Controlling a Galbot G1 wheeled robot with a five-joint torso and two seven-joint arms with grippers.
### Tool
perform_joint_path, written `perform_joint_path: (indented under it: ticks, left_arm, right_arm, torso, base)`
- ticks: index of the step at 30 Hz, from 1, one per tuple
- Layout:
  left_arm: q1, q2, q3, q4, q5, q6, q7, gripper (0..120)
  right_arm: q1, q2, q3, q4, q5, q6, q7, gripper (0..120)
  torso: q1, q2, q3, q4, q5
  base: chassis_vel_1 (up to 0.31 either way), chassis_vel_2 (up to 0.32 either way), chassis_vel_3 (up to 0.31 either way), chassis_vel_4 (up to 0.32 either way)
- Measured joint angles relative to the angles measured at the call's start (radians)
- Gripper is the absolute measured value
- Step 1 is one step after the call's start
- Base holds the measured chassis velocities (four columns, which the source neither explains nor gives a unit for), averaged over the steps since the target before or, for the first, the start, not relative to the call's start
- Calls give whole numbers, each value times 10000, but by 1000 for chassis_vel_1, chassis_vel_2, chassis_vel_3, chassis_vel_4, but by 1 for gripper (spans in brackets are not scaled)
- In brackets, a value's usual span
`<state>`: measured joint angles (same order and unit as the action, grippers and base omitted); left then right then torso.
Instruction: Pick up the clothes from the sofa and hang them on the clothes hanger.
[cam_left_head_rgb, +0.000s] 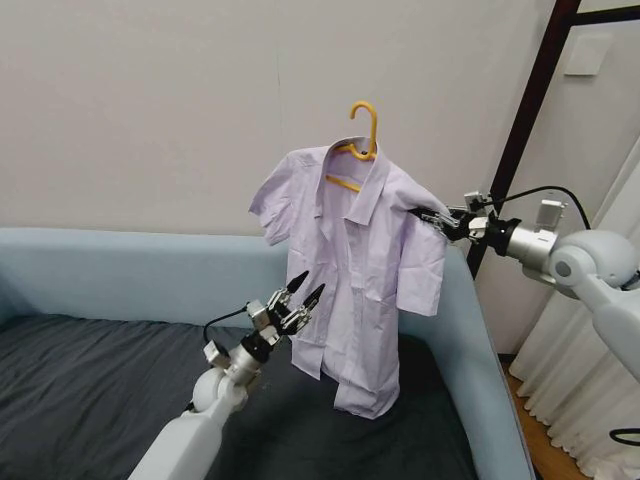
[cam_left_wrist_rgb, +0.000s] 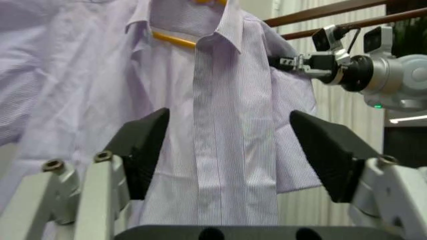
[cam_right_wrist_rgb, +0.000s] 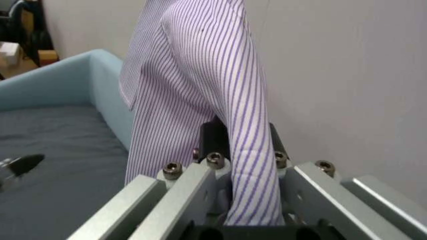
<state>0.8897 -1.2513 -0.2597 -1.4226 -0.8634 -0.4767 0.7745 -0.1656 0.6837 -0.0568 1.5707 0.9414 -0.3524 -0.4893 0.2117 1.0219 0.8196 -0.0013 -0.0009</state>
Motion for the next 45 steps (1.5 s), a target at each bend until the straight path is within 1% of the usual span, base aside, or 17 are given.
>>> perform_joint_path:
  ticks: [1,3,5,7,9,11,13,17,20,23,28,35,36,39,41,43,45]
  left_arm:
    - [53,-12,-44,-25,12,-7,-28,79]
    - [817,-247,-578,-454,111,-62,-546,92]
    - [900,-278,-635,-500,124,-69,-600,94]
    - [1371,-443,-914,-713,265,-139,-853,100]
    - [1472,-469,-969,-761,314,-151,-899,100]
    - [1641,-452,-1057,-969,421,-155,-1243,100]
    - [1653,-420,-1062,-1040,467,-154,-1409,100]
    - [1522,-68,-1051,-1551,797,88,-2735,100]
    - [1453,-1,-1039,-1653,838,151,-2942,100]
    - [1448,-34,-1009,-1794,880,200,-3120,100]
    - [1648,-183,-978,-1874,989,205,-3170,100]
    - [1939,-224,-976,-2244,1041,256,-3301,100]
    - [2036,-181,-1016,-2360,1042,268,-3342,100]
    - [2182,-65,-1096,-2500,1038,270,-3363,100]
    - [2195,-52,-1106,-2507,1035,270,-3363,100]
    - [2202,-40,-1112,-2510,1015,257,-3365,100]
    - [2174,-72,-1043,-2500,1009,245,-3365,100]
  right_arm:
    - [57,16,-43,-8,13,-23,53,0]
    - [881,380,-574,-11,374,-438,1252,0]
    - [966,441,-621,-9,420,-484,1431,0]
    - [1419,878,-917,-12,702,-674,2599,0]
    - [1501,1000,-977,-11,814,-703,2968,0]
    - [1730,1233,-1198,126,1341,-745,4119,0]
    - [1798,1238,-1265,182,1520,-746,4362,0]
    - [2608,712,-1829,944,3525,-1231,6133,0]
    - [2989,473,-2002,1198,4101,-1478,6704,0]
    - [3761,31,-2066,1724,5281,-2187,7825,0]
    - [4258,-150,-1879,2070,5823,-2582,8460,0]
    - [4906,167,-1493,2248,6166,-2948,9731,0]
    - [5031,230,-1487,2381,6191,-2962,10488,0]
    - [5178,27,-1621,2803,6382,-2946,11895,0]
    - [5191,-26,-1640,2862,6414,-2935,12093,0]
    - [5220,-320,-1675,3192,6518,-2836,13071,0]
    - [5213,-518,-1661,3407,6518,-2771,13515,0]
  torso:
    - [0,0,0,0,1]
    - [0,0,-1,0,-1]
    - [0,0,-1,0,-1]
    - [0,0,-1,1,-1]
    - [1,0,-1,3,-1]
    - [1,-1,0,6,1]
    - [1,-1,0,5,1]
    - [0,0,-1,-1,2]
    - [1,1,-1,-3,2]
    - [0,0,-1,-3,3]
    - [0,0,-1,-1,3]
    - [1,0,-1,4,1]
    - [0,0,-1,5,1]
    - [0,0,-1,4,1]
    - [0,0,-1,3,3]
    - [0,1,-1,0,4]
    - [0,0,-1,0,3]
  base:
    - [0,0,0,0]
    - [0,0,0,0]
    - [0,0,0,0]
    - [0,0,0,0]
    - [0,0,0,0]
    - [0,0,0,0]
    - [0,0,0,0]
    - [0,0,0,0]
    - [0,0,0,0]
    - [0,0,0,0]
    - [0,0,0,0]
    - [0,0,0,0]
    - [0,0,0,0]
    - [0,0,0,0]
    - [0,0,0,0]
    - [0,0,0,0]
    - [0,0,0,0]
